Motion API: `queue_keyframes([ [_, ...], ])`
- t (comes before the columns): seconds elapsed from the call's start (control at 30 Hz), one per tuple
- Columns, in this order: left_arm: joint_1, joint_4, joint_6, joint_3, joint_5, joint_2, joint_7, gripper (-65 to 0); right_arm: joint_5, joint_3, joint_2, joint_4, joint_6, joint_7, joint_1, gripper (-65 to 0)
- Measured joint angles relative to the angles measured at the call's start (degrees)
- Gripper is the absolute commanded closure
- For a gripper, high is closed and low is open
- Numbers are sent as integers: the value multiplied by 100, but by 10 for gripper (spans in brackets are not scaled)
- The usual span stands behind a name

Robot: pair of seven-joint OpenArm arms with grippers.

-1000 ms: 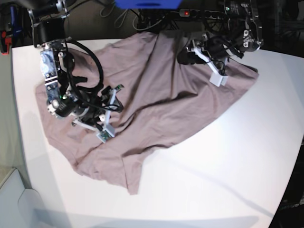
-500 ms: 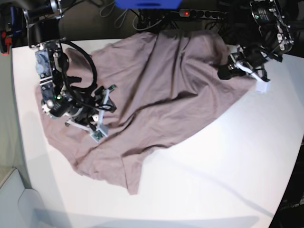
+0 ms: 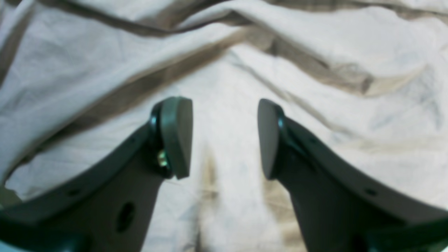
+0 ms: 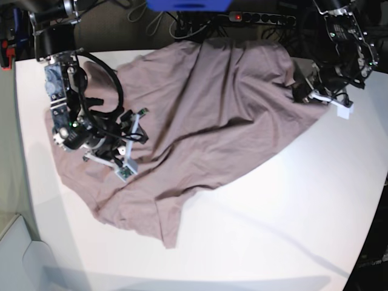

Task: Layout the t-shirt on the table in an organized manner, then fold the t-shirt properly
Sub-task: 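Move the left gripper inward over the shirt and pinch the fabric, then drag the pinched fabric with the left gripper outward, flattening the shirt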

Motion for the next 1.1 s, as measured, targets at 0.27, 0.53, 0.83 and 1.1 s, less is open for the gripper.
queue_keyframes([
  [0.27, -793, -55, 389, -426, 1178, -24, 0, -1, 7, 0, 0, 2, 0, 7, 2, -302],
  [0.53, -2280, -1853, 330, -367, 2068, -323, -457, -1, 9, -2, 55, 2, 0, -35, -35, -302],
  [0.83, -3060, -3423, 269, 321, 1989, -1003, -1705, -1, 7, 13, 415, 4, 0, -31, -157, -302],
  [1.1, -3434, -3611, 378, 275, 2155, -1279, -1740, -1, 17, 767, 463, 223, 0, -42, -151, -302],
])
